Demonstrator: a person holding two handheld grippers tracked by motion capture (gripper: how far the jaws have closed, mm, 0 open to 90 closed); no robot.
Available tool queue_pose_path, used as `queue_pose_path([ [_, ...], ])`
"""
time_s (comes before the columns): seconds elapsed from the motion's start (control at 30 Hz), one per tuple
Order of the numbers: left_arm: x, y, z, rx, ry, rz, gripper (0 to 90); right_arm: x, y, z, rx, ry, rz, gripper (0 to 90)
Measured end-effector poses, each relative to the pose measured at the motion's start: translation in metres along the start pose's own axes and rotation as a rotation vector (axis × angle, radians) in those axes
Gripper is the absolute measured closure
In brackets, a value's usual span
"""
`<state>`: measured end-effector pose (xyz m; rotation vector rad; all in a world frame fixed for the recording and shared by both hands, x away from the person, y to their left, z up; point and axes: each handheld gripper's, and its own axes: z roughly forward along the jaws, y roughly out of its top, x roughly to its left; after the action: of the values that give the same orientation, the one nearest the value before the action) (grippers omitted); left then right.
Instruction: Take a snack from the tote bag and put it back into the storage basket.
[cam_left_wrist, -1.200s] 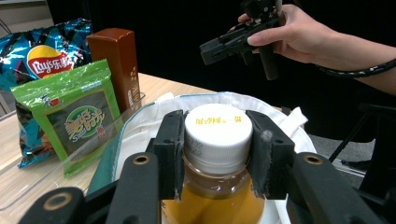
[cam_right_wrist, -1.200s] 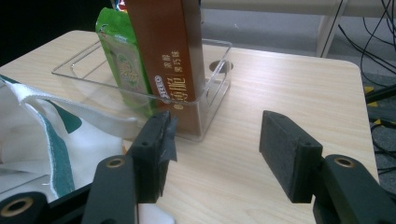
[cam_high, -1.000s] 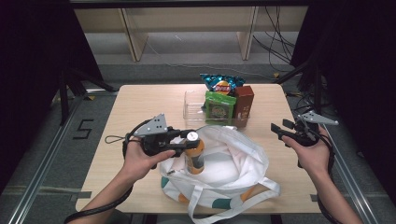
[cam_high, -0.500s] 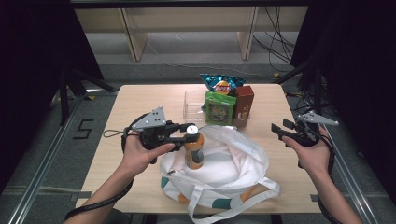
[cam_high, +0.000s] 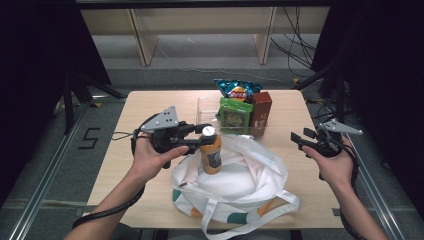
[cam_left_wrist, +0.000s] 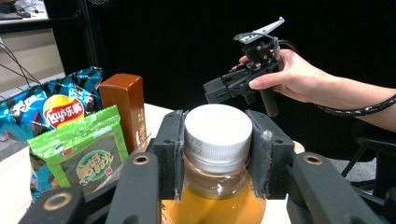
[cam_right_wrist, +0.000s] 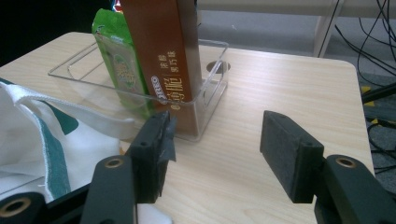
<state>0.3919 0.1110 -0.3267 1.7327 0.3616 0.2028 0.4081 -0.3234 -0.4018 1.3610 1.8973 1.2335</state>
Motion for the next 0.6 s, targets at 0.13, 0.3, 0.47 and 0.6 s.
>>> queue_pose_path([
  [0.13, 0.003, 0.005, 0.0, -0.004, 0.001, 0.003, 58.8, -0.002, 0.0, 0.0, -0.003, -0.004, -0.016, 44.2],
  [0.3, 0.007, 0.014, 0.001, -0.012, -0.005, 0.007, 58.8, -0.003, -0.001, 0.0, -0.004, -0.004, -0.023, 44.3],
  [0.47, 0.011, 0.026, -0.002, -0.02, 0.008, 0.025, 58.8, -0.002, -0.001, 0.001, -0.003, 0.002, 0.0, 44.3],
  [0.6, 0.013, 0.033, -0.001, -0.033, 0.007, 0.024, 58.8, -0.003, -0.001, 0.0, -0.009, 0.0, -0.006, 44.2],
])
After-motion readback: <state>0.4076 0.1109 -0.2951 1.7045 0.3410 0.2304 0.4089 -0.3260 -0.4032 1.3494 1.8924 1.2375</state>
